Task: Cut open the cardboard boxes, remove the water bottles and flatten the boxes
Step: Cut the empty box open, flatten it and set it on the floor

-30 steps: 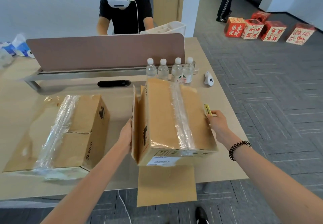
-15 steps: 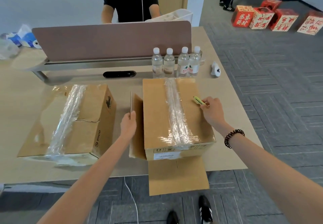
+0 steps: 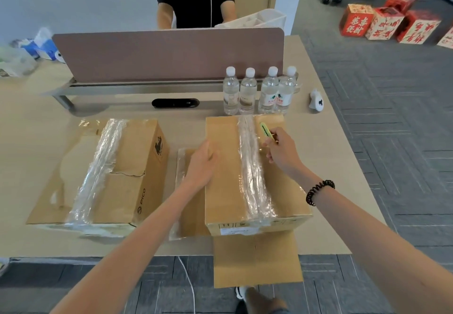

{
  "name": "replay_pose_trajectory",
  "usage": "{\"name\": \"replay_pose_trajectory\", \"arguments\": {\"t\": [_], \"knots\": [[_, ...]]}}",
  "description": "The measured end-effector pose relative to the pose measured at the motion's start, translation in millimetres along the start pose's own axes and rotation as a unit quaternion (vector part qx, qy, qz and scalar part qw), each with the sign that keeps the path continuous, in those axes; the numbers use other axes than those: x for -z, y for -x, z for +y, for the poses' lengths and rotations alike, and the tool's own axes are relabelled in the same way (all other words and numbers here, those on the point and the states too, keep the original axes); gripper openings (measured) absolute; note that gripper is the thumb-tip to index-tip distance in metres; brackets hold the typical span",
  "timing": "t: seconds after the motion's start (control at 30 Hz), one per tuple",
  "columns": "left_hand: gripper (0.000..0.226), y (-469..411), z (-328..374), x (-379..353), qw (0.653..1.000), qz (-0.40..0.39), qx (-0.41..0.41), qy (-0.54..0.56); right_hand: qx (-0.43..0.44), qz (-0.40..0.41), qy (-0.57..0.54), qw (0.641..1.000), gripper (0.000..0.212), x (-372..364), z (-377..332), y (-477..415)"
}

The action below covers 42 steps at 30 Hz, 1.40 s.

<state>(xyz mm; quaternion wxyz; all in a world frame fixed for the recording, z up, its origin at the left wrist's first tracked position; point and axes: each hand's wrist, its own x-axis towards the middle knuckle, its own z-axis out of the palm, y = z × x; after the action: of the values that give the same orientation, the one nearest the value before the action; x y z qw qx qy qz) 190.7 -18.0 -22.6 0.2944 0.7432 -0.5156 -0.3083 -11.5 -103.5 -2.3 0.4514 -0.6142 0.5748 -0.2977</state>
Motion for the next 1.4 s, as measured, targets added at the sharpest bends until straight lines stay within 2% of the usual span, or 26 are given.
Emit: {"name": "replay_pose_trajectory", "arguments": {"t": [0.2,0.3,0.43,0.6,1.07,1.27,1.4], "knots": [[0.051,-48.3,-3.8,-2.3,0.987,0.023,-0.098,-0.122,0.04,-0.019,0.101,0.994,0.02,-0.7,-9.4,-43.0],[0.052,-74.4,0.7,-3.4,0.971,0.008,-0.161,-0.175,0.051,-0.01,0.139,0.989,0.011,-1.9,-11.4,-60.6],[0.051,-97.0,5.2,-9.2,0.948,0.003,-0.214,-0.235,0.057,-0.004,0.197,0.979,0.011,-6.3,-18.8,-75.3],[0.055,-115.0,-5.2,-16.8,0.93,-0.005,-0.236,-0.28,0.071,-0.021,0.216,0.974,0.032,-6.9,-30.6,-83.7],[0.046,-117.8,-8.9,-22.2,0.927,0.072,-0.265,-0.256,0.075,-0.037,0.33,0.94,0.023,-23.2,-58.7,-86.4],[0.039,-117.4,-8.8,-22.6,0.929,0.073,-0.263,-0.251,0.086,-0.061,0.377,0.92,0.024,-27.0,-71.8,-80.8],[0.04,-118.5,-8.1,-22.4,0.933,0.069,-0.253,-0.248,0.085,-0.045,0.348,0.933,0.025,-28.1,-67.9,-74.2]]}}
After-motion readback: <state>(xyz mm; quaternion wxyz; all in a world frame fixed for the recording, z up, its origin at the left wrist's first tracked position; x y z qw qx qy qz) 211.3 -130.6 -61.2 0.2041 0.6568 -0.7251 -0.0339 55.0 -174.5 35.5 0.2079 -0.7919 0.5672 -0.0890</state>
